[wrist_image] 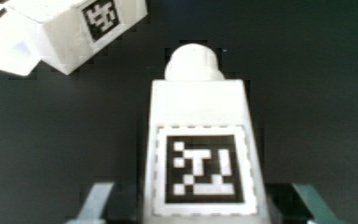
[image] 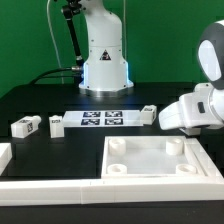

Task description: Assemble square table

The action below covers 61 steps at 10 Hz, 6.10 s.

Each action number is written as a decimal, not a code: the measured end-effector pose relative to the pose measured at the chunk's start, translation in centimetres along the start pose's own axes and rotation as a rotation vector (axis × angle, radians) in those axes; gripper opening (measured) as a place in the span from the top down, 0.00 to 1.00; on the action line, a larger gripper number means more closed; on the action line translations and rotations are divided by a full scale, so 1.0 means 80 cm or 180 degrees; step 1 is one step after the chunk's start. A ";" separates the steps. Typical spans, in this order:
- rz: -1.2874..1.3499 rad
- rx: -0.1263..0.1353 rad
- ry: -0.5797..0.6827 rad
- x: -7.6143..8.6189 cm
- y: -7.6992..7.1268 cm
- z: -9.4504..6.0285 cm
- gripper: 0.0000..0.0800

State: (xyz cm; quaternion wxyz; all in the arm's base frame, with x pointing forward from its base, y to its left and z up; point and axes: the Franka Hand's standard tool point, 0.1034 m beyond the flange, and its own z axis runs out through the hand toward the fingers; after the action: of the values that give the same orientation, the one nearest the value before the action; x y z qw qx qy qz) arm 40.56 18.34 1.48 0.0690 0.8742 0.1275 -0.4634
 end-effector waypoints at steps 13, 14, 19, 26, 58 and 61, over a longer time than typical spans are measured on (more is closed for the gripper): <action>-0.0165 0.0055 0.2116 -0.055 0.105 -0.175 0.64; -0.0144 0.0039 0.2424 -0.055 0.107 -0.179 0.64; -0.0354 -0.0146 0.3925 -0.002 0.136 -0.286 0.64; -0.0346 -0.0330 0.4577 0.014 0.173 -0.280 0.64; -0.0382 -0.0182 0.4183 0.068 0.168 -0.245 0.19; -0.0441 -0.0052 0.3446 0.067 0.176 -0.238 0.19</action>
Offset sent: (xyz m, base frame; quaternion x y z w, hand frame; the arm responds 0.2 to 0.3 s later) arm -0.0122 -0.0360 0.0468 -0.0341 0.0637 -0.0118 0.9973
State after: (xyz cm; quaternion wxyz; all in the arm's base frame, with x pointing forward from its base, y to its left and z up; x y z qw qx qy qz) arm 62.56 10.23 7.77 -0.0304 0.9768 0.2057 0.0504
